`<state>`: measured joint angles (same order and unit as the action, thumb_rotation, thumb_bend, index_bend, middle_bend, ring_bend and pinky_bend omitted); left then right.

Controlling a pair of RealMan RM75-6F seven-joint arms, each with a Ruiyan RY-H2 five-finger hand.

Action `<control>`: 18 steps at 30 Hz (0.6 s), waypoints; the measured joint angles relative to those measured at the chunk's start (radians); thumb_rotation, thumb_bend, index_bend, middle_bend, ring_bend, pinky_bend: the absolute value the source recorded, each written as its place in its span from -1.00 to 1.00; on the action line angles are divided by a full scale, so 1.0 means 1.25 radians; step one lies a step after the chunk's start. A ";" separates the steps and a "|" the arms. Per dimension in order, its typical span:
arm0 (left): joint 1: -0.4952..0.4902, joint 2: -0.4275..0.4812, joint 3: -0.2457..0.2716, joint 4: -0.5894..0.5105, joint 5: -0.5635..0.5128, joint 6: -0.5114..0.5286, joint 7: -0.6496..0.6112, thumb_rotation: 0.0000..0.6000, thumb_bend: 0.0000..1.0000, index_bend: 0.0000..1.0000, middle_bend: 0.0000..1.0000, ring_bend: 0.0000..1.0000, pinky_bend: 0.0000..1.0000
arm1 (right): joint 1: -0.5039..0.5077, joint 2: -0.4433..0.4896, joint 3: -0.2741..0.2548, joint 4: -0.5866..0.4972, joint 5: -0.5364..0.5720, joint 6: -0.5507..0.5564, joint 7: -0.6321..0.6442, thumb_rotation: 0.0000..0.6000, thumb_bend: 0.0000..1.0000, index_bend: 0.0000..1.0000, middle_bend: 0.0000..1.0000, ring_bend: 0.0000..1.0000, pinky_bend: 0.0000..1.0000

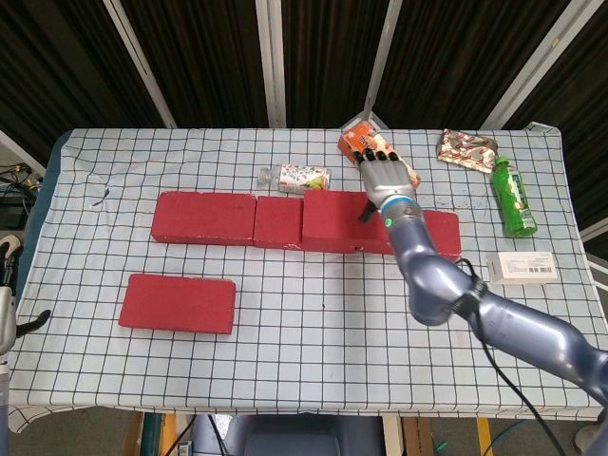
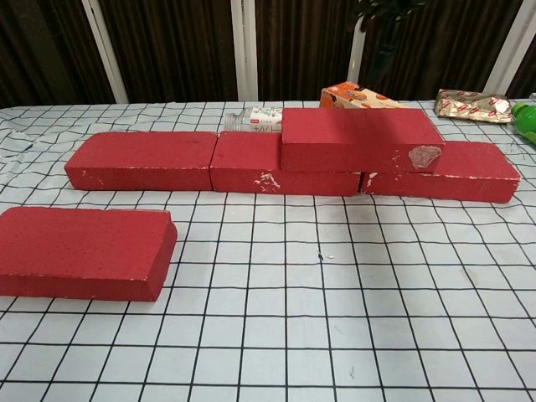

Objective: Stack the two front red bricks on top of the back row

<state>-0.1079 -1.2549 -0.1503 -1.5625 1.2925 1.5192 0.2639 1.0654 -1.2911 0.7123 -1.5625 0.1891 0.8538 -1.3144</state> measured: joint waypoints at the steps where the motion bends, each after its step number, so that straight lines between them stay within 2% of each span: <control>1: 0.000 -0.001 0.002 0.001 0.010 0.003 -0.009 1.00 -0.80 -0.90 -1.00 -1.00 -0.80 | -0.039 0.017 0.003 -0.035 -0.051 0.002 0.032 1.00 -0.66 -1.00 -1.00 -1.00 -1.00; 5: 0.002 -0.004 0.011 0.005 0.055 0.020 -0.060 1.00 -0.81 -0.94 -1.00 -1.00 -0.80 | -0.252 0.095 0.005 -0.180 -0.311 0.019 0.191 1.00 -0.66 -1.00 -1.00 -1.00 -1.00; 11: 0.011 -0.004 0.031 -0.004 0.117 0.047 -0.137 1.00 -0.88 -1.00 -1.00 -1.00 -0.83 | -0.561 0.191 -0.032 -0.311 -0.675 0.057 0.440 1.00 -0.66 -1.00 -1.00 -1.00 -1.00; 14: 0.015 0.009 0.048 -0.022 0.143 0.050 -0.158 1.00 -0.97 -1.00 -1.00 -1.00 -0.85 | -0.681 0.228 -0.064 -0.342 -0.834 0.087 0.562 1.00 -0.66 -1.00 -1.00 -1.00 -1.00; 18: 0.014 0.039 0.072 -0.055 0.173 0.033 -0.182 1.00 -1.00 -1.00 -1.00 -1.00 -0.87 | -0.775 0.259 -0.116 -0.354 -1.021 0.146 0.705 1.00 -0.66 -1.00 -1.00 -1.00 -1.00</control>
<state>-0.0900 -1.2067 -0.0600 -1.6311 1.5092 1.5602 0.0370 0.0964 -0.9675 0.5678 -2.0055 -1.0866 1.0358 -0.4330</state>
